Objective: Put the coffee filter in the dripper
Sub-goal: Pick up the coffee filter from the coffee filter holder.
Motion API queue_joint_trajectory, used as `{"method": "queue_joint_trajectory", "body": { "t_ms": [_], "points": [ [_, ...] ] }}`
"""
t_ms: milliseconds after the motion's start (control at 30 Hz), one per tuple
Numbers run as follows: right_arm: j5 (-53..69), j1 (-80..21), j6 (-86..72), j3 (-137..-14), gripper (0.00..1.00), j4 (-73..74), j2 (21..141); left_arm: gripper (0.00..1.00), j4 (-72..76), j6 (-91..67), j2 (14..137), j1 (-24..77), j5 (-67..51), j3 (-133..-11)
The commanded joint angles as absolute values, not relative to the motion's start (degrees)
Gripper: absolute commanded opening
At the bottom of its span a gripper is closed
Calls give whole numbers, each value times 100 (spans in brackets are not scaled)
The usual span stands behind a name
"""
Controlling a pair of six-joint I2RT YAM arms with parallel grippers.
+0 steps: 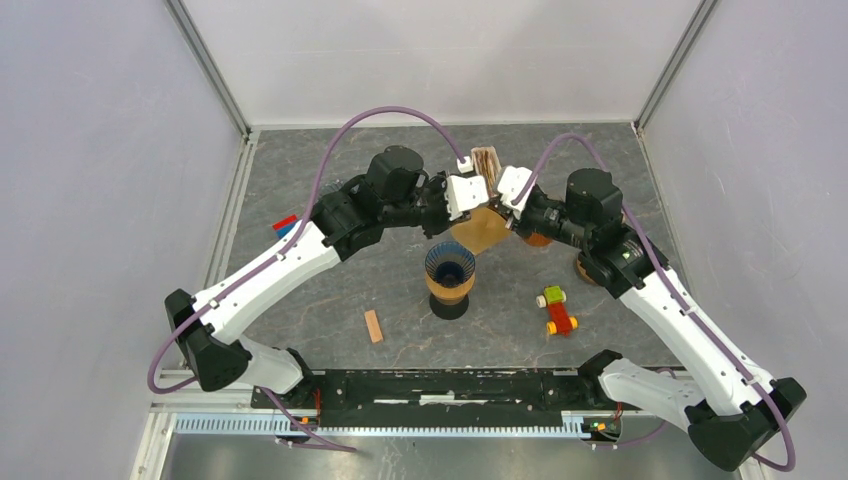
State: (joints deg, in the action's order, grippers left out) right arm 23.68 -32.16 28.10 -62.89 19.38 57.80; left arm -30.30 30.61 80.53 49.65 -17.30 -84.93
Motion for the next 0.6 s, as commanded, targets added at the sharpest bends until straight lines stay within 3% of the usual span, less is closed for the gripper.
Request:
{"method": "queue_joint_trajectory", "body": {
  "t_ms": [0, 167, 400, 567],
  "points": [
    [2303, -3151, 2411, -6291, 3, 1592, 5712, 38, -2479, 2594, 8155, 4993, -1431, -8506],
    [2414, -3108, 2332, -6279, 3, 1589, 5670, 42, -2444, 2529, 8232, 4994, -1486, -8534],
    [2765, -3074, 2479, -6210, 7, 1657, 5612, 3, -2483, 2619, 8186, 4992, -1528, -8517],
    [2830, -3075, 2453, -6179, 15, 1616, 5654, 2, -2617, 2683, 8161, 4997, -1856, -8548]
  ]
}}
